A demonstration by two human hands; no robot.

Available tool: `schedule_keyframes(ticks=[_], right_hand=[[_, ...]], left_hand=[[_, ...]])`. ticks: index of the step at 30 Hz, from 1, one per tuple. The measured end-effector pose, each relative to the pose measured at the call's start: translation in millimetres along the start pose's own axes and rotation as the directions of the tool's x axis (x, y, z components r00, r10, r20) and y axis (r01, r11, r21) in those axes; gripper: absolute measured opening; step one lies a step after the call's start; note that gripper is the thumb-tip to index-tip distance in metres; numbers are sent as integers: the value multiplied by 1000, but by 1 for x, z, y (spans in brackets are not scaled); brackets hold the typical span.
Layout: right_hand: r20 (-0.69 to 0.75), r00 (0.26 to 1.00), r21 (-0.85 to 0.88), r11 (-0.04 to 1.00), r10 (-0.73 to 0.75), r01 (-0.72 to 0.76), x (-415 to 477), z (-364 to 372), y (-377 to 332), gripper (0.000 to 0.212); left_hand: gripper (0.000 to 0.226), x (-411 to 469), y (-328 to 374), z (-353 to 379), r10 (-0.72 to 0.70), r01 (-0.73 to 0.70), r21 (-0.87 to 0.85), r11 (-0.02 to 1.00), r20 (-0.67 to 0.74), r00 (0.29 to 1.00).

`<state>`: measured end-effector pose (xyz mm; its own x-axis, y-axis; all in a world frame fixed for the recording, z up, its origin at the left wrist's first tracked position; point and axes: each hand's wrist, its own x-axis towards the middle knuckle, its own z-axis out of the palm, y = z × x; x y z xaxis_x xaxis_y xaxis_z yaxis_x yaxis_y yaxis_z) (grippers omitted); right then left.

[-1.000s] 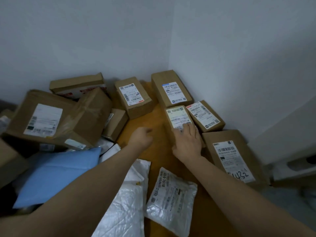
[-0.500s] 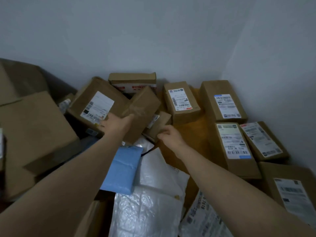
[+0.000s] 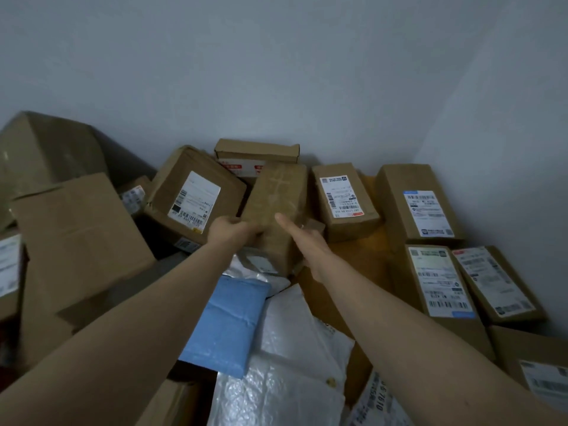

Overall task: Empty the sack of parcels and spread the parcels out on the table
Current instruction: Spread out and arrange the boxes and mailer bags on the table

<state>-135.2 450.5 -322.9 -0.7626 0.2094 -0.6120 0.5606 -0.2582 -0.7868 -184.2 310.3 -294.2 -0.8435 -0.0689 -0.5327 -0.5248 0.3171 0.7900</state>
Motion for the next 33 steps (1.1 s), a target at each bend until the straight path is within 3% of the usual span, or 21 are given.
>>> schedule_keyframes(ticks=[3, 6, 7, 9, 11, 12, 16, 17, 19, 20, 21, 23, 25, 28, 33], right_hand=[[-99, 994, 14, 999, -37, 38, 2, -13, 5, 105], [-71, 997, 57, 998, -24, 28, -3, -33, 8, 107], [-52, 999, 95, 995, -14, 19, -2, -41, 11, 105], [-8, 1000, 208, 978, -9, 11, 2, -57, 18, 99], [49, 999, 315, 949, -12, -4, 7, -67, 25, 75], [76, 997, 368, 929, 5, -33, 10, -70, 28, 61], [113, 992, 465, 880, 49, -96, 15, -69, 25, 35], [80, 996, 381, 923, 26, -55, 16, -68, 19, 34], [-96, 988, -37, 993, -118, 115, 23, -73, 6, 29], [-194, 945, -323, 926, -265, 194, 29, -80, 1, 27], [-229, 882, -585, 782, -412, 214, 37, -89, -4, 31], [-181, 834, -866, 486, -521, 116, 49, -106, -14, 48], [-117, 900, -942, 334, -421, 34, 60, -119, -24, 65], [-53, 969, -970, 243, -240, 7, 77, -131, -33, 81], [-220, 945, -972, 135, -243, -192, 79, -141, -33, 88]], left_hand=[[6, -17, 3, 12, 58, -50, -83, 995, 102, 993], [17, -20, 0, 18, 84, -63, -117, 991, 187, 979], [24, -22, 0, 19, 85, -57, -131, 990, 212, 974], [65, -27, 0, 22, 34, -2, -122, 993, 260, 965], [116, -30, 1, 26, -107, 129, -37, 991, 364, 925], [122, -29, 0, 29, -163, 186, -11, 982, 429, 888], [59, -26, -1, 41, -195, 341, -127, 932, 617, 763], [54, -21, -2, 43, -177, 355, -177, 918, 620, 765], [55, -10, 0, 46, -119, 315, -232, 920, 602, 790], [59, -6, 3, 48, -100, 286, -234, 929, 584, 805], [65, -1, 6, 50, -89, 261, -227, 938, 572, 816], [75, 8, 12, 56, -61, 209, -211, 955, 552, 832], [81, 15, 17, 64, -26, 144, -198, 970, 503, 864], [78, 23, 23, 81, -3, 98, -174, 980, 480, 877], [93, 27, 23, 110, -27, 111, -153, 982, 468, 883]])
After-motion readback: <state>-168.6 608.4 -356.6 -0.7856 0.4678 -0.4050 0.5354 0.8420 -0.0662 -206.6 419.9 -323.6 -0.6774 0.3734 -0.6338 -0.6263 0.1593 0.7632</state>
